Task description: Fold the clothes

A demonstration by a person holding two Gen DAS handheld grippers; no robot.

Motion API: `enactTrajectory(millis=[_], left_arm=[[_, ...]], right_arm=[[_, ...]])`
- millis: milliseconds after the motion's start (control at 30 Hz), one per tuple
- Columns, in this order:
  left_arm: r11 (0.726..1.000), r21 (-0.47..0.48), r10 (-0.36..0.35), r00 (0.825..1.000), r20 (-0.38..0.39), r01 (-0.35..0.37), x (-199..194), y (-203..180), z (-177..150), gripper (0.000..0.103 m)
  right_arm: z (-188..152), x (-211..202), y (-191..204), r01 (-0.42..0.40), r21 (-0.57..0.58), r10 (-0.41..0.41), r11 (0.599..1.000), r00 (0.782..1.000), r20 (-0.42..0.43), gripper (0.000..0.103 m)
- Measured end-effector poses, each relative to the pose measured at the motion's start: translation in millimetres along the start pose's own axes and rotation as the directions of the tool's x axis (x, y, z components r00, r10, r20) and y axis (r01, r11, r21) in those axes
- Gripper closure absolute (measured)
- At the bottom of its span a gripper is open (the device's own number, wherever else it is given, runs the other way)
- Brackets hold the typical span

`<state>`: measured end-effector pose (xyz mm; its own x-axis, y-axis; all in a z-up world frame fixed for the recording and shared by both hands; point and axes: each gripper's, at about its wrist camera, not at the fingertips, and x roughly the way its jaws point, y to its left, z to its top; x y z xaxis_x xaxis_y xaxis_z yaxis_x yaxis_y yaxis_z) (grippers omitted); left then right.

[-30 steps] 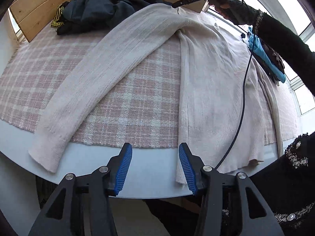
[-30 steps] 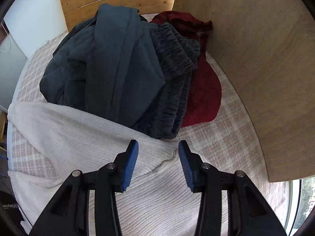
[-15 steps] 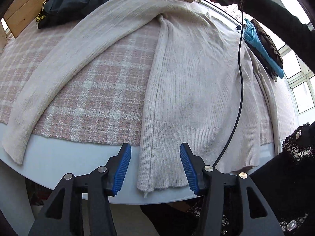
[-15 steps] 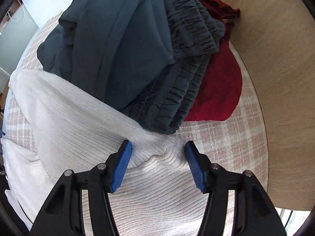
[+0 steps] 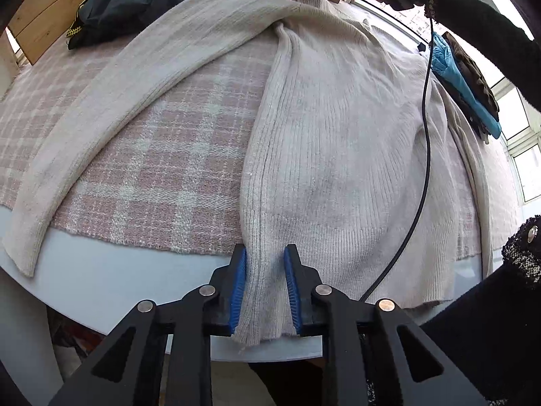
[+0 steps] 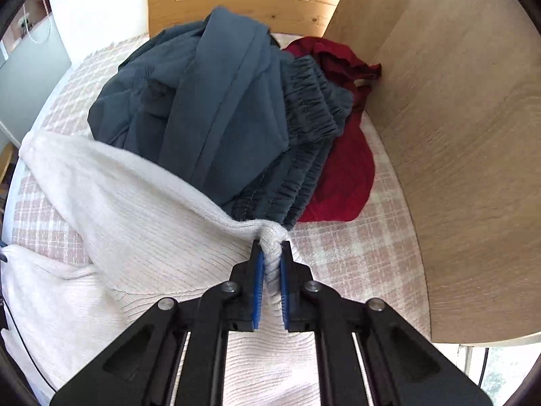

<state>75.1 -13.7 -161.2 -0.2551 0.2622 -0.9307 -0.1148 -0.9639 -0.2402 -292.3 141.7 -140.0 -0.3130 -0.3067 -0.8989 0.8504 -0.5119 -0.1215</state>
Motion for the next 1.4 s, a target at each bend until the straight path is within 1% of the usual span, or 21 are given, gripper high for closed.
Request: enactTrajectory(millis=[67,133,233,300,433,467,533,600,667,767,833,867,900,1000,1067,1100,1167,1200,1233,1300,1400], left_arm=[[1.0,-0.015,0.0,1.0,0.006,0.0,-6.6,4.5,-3.0,0.089],[0.999,-0.024,0.023,1.0,0.013,-0.023,-13.7,10.2,-4.0,0.091],[0.998,-0.041,0.052,0.998,0.045,-0.051,-28.9,9.9,-4.9,0.091],[0.996,-0.058,0.066,0.996,0.063,-0.062,-37.4,13.2,-9.1,0.091],[0.994,-0.077,0.085,0.995,0.054,-0.08,-48.4,18.9,-23.3,0.092],[0.994,-0.077,0.077,0.996,0.051,-0.073,-45.3,13.9,-22.0,0.09],[0.995,-0.077,0.063,0.997,0.044,-0.06,-39.2,3.9,-19.5,0.068],[0.995,-0.053,0.085,0.996,0.036,-0.083,-38.2,-0.6,-15.3,0.066],[0.997,-0.038,0.069,0.997,0.028,-0.068,-25.6,0.7,-2.3,0.066],[0.999,0.008,0.047,0.998,-0.033,-0.047,-4.4,-2.6,8.6,0.066],[0.998,0.05,0.048,0.996,-0.074,-0.045,9.5,-7.4,13.1,0.07],[0.998,0.06,0.034,0.997,-0.067,-0.03,8.9,-10.2,15.0,0.075],[0.997,0.069,0.022,0.998,-0.061,-0.017,8.3,-12.9,16.9,0.097],[0.998,0.058,0.033,0.997,-0.063,-0.029,6.3,-13.9,21.5,0.097],[0.997,0.031,0.073,0.997,-0.035,-0.072,-6.2,-3.6,22.4,0.097],[0.997,0.006,0.078,0.997,-0.029,-0.078,-10.2,5.8,22.7,0.097],[0.995,-0.042,0.09,0.996,-0.018,-0.09,-18.1,24.3,23.2,0.092],[0.993,-0.049,0.11,0.994,-0.024,-0.111,-22.5,32.5,23.4,0.084],[0.991,-0.052,0.125,0.992,-0.028,-0.126,-28.7,40.5,24.4,0.066],[0.985,-0.046,0.169,0.986,0.009,-0.169,-47.7,56.4,30.7,0.046],[0.953,-0.03,0.302,0.953,0.004,-0.302,-52.7,101.4,49.4,0.046]], right_arm=[[4.6,-11.8,-12.0,0.049,0.051,-0.051,0.997,0.998,0.041,0.095],[11.3,-15.5,-25.8,0.099,0.104,-0.105,0.99,0.993,0.059,0.095],[10.7,-7.0,-42.8,0.12,0.183,-0.13,0.976,0.991,0.043,0.095],[12.9,2.8,-44.7,0.129,0.188,-0.136,0.974,0.99,0.029,0.095],[14.4,14.2,-45.9,0.135,0.195,-0.142,0.971,0.99,0.023,0.095],[13.9,14.7,-45.7,0.134,0.198,-0.142,0.971,0.989,0.028,0.095],[12.9,15.7,-45.2,0.131,0.202,-0.142,0.97,0.989,0.037,0.095],[15.3,14.7,-48.0,0.123,0.214,-0.134,0.969,0.99,0.041,0.095],[17.3,14.6,-48.7,0.121,0.213,-0.133,0.97,0.99,0.041,0.095],[17.8,13.0,-46.4,0.124,0.207,-0.135,0.97,0.99,0.039,0.095],[16.0,11.0,-46.4,0.118,0.213,-0.131,0.97,0.99,0.044,0.095],[15.5,9.9,-47.1,0.116,0.215,-0.129,0.97,0.99,0.049,0.095],[14.7,8.2,-47.9,0.112,0.22,-0.126,0.969,0.991,0.053,0.095],[14.3,4.1,-52.8,0.102,0.238,-0.124,0.966,0.989,0.079,0.095],[13.8,10.3,-53.7,0.112,0.23,-0.127,0.967,0.991,0.051,0.095],[14.0,14.1,-51.2,0.128,0.207,-0.138,0.97,0.99,0.035,0.095],[14.7,18.3,-47.0,0.119,0.188,-0.125,0.975,0.992,0.022,0.095],[15.4,19.2,-46.3,0.114,0.186,-0.119,0.976,0.993,0.02,0.095],[16.0,19.9,-45.6,0.108,0.184,-0.113,0.977,0.993,0.018,0.095],[18.0,21.3,-46.9,0.104,0.183,-0.108,0.977,0.994,0.011,0.095],[20.3,23.0,-47.5,0.104,0.178,-0.106,0.978,0.994,-0.001,0.095]])
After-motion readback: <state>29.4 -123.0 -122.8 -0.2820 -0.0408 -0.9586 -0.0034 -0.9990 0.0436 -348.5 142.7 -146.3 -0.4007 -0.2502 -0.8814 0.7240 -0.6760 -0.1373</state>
